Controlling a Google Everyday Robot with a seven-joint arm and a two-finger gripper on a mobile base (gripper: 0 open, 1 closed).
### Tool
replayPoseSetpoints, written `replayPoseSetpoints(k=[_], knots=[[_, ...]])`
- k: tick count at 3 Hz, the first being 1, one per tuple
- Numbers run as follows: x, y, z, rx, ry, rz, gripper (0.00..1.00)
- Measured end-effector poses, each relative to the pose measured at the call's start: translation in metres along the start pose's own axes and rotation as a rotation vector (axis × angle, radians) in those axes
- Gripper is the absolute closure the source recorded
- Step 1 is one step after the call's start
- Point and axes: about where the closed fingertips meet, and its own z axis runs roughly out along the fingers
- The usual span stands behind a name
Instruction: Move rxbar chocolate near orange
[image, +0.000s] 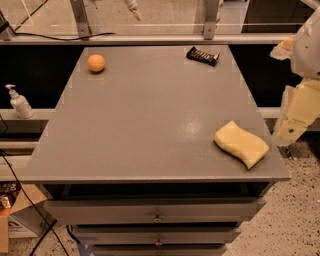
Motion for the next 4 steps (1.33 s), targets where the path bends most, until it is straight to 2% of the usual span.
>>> replayPoseSetpoints(k=[1, 2, 3, 4], knots=[[-0.01, -0.016, 0.008, 0.003, -0.088, 0.022, 0.0], [-0.02, -0.045, 0.019, 0.024, -0.218, 0.054, 0.0], [-0.029, -0.086, 0.028, 0.061, -0.308, 0.094, 0.0], [-0.03, -0.092, 0.028, 0.068, -0.319, 0.097, 0.0]])
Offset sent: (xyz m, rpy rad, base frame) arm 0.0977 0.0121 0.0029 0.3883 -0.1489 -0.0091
